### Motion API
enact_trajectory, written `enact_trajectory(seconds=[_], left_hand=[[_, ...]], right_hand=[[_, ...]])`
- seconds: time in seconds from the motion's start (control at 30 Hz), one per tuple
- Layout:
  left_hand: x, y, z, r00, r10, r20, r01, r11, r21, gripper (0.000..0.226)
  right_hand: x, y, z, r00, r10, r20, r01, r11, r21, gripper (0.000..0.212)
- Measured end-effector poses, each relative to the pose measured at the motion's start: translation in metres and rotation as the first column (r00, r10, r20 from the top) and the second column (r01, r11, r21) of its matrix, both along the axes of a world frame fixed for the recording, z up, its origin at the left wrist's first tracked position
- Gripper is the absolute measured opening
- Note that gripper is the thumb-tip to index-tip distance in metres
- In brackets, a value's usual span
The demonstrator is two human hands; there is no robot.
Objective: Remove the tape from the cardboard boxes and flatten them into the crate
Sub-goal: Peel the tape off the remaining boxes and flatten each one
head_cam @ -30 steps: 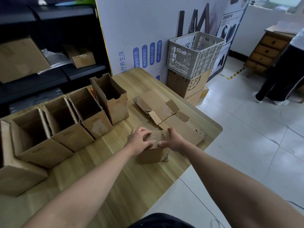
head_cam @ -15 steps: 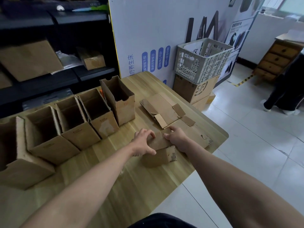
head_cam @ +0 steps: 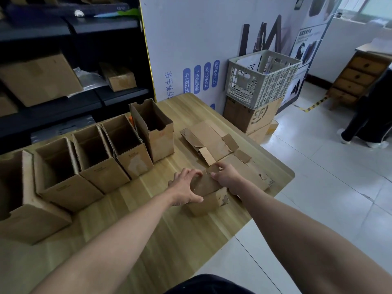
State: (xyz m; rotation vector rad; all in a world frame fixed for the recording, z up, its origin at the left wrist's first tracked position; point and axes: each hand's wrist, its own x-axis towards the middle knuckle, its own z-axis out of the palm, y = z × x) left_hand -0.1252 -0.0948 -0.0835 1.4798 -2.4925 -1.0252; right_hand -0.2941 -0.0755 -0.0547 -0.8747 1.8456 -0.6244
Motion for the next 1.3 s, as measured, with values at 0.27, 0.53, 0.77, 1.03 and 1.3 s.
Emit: enact_trajectory(seconds=[0.27,0.53,0.77,1.03,1.3], left_hand=[[0.001,-0.008,-0.003,0.989,0.081,-0.124,-0.073,0.995,0.068,0.049],[0.025,-0.033,0.01,0.619,0.746,-0.246,-0.419,0.578,0.7,0.027],[0.011,-0.024,0.002,0.843,0.425,-0.33,-0.371,0.903,0.217,0.037],[0.014,-0.003,0.0,0.939,0.011,-0.343,0.059,0.979,0.193,0.046],[0.0,-0.02,-0.007,0.936,0.144,-0.322,-0.102,0.984,0.143,0.03]], right_hand=[[-0.003,0.007,0.0,0.999,-0.05,-0.001,0.049,0.988,-0.143,0.045],[-0.017,0.007,0.018,0.998,0.065,-0.016,-0.067,0.994,-0.09,0.031],[-0.006,-0.012,0.008,0.965,-0.255,0.055,0.245,0.959,0.141,0.013],[-0.007,-0.013,-0.005,0.886,-0.436,0.156,0.335,0.835,0.436,0.017],[-0.005,-0.006,-0.009,0.963,0.157,-0.221,-0.133,0.984,0.117,0.063]])
